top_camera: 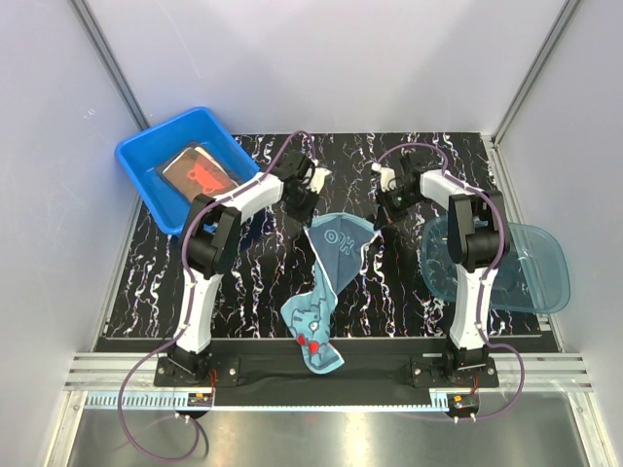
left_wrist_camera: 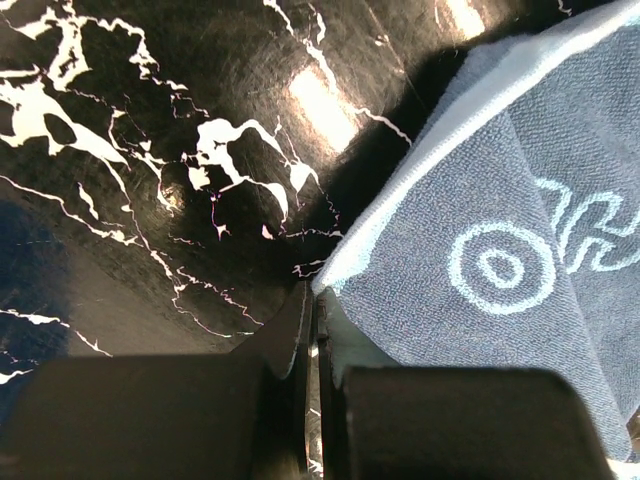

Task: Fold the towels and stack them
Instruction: Flatten out the crumpled towel

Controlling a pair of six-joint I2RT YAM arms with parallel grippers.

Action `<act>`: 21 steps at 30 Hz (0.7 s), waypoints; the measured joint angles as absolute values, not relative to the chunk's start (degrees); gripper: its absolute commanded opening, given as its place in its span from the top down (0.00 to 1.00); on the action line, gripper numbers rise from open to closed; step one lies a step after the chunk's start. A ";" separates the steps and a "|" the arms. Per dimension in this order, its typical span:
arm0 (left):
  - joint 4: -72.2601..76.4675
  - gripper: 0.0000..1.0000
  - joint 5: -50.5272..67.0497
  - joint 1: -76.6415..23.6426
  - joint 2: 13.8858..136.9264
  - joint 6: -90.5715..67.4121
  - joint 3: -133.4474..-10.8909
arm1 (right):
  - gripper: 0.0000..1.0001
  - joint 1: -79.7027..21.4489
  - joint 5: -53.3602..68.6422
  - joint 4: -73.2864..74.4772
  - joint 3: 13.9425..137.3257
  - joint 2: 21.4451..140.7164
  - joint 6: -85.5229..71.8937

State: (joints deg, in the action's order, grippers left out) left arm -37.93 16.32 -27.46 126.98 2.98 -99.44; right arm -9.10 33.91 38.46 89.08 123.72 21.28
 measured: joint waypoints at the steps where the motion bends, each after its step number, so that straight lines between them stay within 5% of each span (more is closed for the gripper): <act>1: -38.04 1.00 16.34 -27.46 126.98 2.98 -99.63 | 1.00 -9.10 33.61 38.76 88.99 123.72 20.71; 9: -43.44 1.00 15.09 -27.81 124.73 3.01 -104.95 | 1.00 -9.34 23.94 41.60 89.76 116.68 16.12; 21: -47.20 1.00 0.95 -38.85 92.79 8.56 -115.83 | 1.00 -11.77 15.64 38.44 99.66 77.36 15.22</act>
State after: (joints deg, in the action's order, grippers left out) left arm -47.20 0.95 -38.85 92.79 8.56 -115.83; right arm -11.77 15.64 38.44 99.66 77.36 15.22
